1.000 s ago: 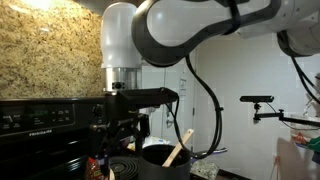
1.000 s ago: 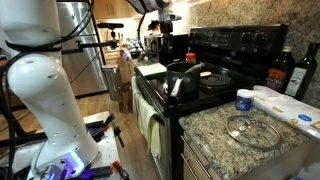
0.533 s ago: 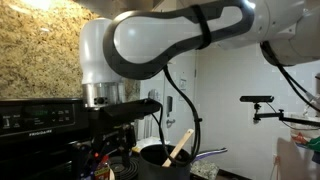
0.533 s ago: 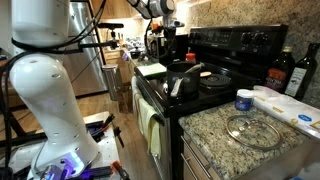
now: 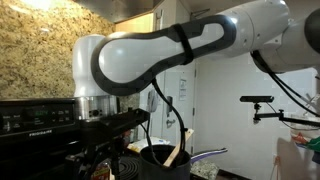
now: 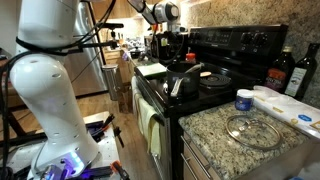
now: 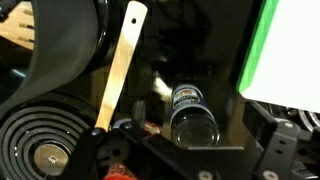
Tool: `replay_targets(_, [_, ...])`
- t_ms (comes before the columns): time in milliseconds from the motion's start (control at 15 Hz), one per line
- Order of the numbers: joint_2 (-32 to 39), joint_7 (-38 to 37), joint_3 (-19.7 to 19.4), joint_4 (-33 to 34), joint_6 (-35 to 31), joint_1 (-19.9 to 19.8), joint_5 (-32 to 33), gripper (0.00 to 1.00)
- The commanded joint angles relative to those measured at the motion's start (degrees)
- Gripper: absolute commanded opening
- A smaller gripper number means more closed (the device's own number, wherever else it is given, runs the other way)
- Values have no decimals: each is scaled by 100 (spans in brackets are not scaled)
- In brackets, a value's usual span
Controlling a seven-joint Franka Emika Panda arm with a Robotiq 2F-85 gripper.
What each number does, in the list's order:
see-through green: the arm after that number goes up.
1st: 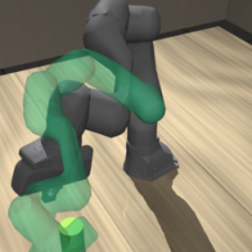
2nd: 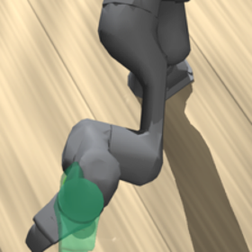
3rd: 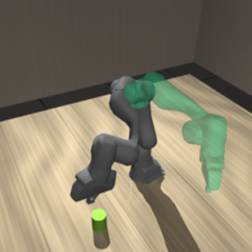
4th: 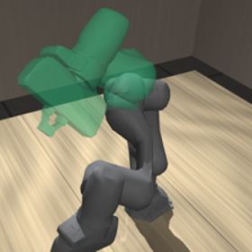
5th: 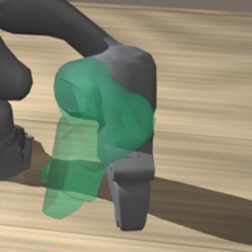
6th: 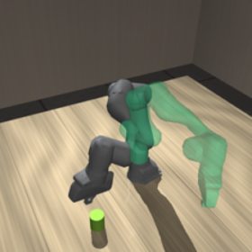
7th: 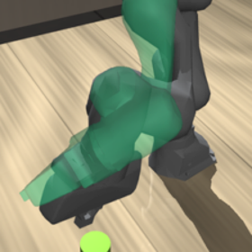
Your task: Pick the two bottles on the stove and place them on the counter, then pick the cooking stick from the pot and place it on the stove
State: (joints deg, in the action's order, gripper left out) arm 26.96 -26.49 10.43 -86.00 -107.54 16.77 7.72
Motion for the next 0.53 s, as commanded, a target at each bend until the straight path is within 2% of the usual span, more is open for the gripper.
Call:
replay_targets(0, [177,495,-73,234,-86,52,-208,100])
replay_targets(200, [223,649,-72,278,-149,38,-299,100])
replay_targets(267, [234,700,-68,283,-160,26,-342,75])
replay_targets(333, [243,724,-75,285,-162,27,-368,73])
replay_targets(467, [247,772,-82,287,-146,24,-416,58])
